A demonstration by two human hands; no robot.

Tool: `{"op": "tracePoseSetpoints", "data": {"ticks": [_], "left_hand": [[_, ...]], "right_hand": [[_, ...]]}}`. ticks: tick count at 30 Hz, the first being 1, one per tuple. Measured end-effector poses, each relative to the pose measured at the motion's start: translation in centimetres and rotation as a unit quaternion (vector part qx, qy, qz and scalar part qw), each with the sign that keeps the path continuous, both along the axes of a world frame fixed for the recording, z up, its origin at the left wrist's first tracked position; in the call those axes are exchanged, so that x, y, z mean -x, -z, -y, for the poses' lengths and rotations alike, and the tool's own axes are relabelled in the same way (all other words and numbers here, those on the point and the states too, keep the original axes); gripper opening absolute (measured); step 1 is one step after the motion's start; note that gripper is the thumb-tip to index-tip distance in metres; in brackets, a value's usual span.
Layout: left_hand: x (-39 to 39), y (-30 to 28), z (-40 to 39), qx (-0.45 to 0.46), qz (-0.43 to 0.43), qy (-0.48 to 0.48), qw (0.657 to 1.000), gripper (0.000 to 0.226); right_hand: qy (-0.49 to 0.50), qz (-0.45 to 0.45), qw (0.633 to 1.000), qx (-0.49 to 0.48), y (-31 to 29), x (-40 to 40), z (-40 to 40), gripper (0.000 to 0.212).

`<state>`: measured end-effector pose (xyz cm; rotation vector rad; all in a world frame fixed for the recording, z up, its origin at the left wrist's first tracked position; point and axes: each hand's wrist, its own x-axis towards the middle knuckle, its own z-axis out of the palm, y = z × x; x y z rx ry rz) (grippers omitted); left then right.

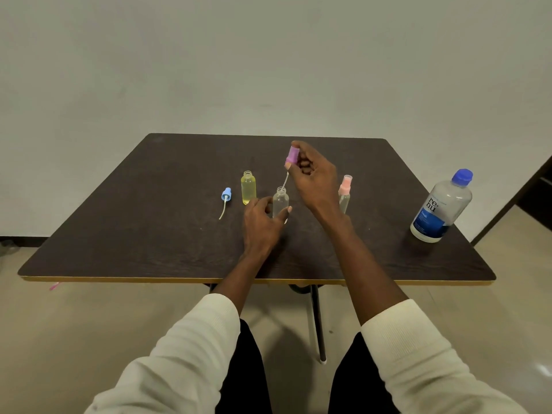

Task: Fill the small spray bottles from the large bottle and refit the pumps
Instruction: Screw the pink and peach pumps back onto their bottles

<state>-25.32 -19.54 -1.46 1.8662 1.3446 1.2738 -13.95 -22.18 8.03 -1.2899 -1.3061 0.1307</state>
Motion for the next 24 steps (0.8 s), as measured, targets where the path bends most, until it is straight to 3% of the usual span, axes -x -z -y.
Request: {"op": "tracePoseSetpoints", "data": {"ticks": [3, 8, 16, 24], "left_hand": [[0.0, -0.1, 0.0, -0.002, -0.001, -0.003, 1.0, 0.04], [0.0, 0.0, 0.0, 0.004, -0.001, -0.004, 1.0, 0.041], [0.0, 0.2, -0.2, 0.017, -0.004, 0.003, 1.0, 0.042], [0.0, 0.3, -0.3, 0.006, -0.008, 0.007, 1.0, 0.036]], "right_hand": [[0.013, -0.025, 0.999, -0.041, -0.7, 0.0, -0.2, 0.036], [0.014, 0.003, 0.999, -0.029, -1.0, 0.0, -0.8, 0.037], [-0.016, 0.059, 0.996, 0.067, 1.7, 0.1, -1.1, 0.044], [-0.056, 0.009, 0.988, 0.144, 3.3, -0.2, -0.5, 0.04]]}}
